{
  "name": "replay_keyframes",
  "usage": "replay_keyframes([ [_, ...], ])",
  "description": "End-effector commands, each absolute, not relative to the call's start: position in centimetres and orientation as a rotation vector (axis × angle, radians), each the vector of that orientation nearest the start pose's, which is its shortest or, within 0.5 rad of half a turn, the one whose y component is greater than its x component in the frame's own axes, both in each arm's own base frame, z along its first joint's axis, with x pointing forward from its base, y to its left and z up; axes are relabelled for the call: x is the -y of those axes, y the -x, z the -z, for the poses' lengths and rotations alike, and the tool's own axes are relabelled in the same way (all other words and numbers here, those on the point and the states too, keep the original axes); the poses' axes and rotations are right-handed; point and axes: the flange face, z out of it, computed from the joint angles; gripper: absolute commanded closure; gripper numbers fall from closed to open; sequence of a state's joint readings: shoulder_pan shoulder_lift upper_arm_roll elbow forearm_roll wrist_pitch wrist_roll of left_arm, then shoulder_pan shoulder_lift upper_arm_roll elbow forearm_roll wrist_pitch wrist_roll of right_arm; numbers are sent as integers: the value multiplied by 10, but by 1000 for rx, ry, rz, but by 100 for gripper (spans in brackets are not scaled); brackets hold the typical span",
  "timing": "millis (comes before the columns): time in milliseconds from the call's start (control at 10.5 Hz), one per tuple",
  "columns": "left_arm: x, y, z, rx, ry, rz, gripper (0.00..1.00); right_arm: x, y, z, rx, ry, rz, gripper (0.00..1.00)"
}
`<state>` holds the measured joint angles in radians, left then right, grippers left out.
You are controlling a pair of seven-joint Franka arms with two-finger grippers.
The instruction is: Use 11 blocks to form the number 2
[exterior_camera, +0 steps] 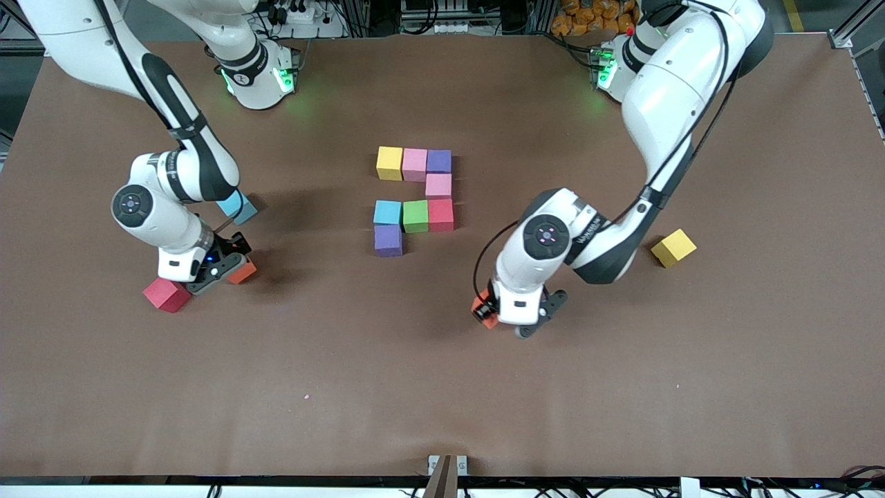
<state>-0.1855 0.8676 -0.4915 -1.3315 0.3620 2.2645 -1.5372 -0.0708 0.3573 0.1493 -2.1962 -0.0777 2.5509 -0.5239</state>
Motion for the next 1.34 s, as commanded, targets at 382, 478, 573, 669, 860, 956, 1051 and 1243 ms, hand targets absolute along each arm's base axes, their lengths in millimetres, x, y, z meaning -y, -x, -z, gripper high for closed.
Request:
replay_keyframes([
  [382, 327, -670, -272, 1838, 2675, -28, 76, -229, -605, -269, 458, 3025, 62, 75],
  [478, 323, -671, -270, 1890, 2630, -39, 75, -255, -604, -267, 352, 3010, 53, 75],
  [573, 322, -671, -270, 1928, 2589, -47, 75, -274, -603, -268, 284, 3004, 54, 75],
  [669, 322, -670, -269, 1959, 2557, -53, 75, -294, -602, -258, 213, 3007, 39, 76],
  [860, 320, -669, -266, 2040, 2467, -62, 75, -335, -603, -263, 99, 2988, 64, 76],
  [956, 322, -668, -266, 2062, 2446, -64, 75, -347, -602, -263, 80, 2984, 69, 76],
  [1051, 322, -667, -264, 2068, 2438, -62, 74, -351, -602, -260, 54, 2982, 62, 76],
  [1243, 323, -667, -263, 2070, 2434, -62, 74, -372, -588, -225, 71, 2987, 40, 76],
])
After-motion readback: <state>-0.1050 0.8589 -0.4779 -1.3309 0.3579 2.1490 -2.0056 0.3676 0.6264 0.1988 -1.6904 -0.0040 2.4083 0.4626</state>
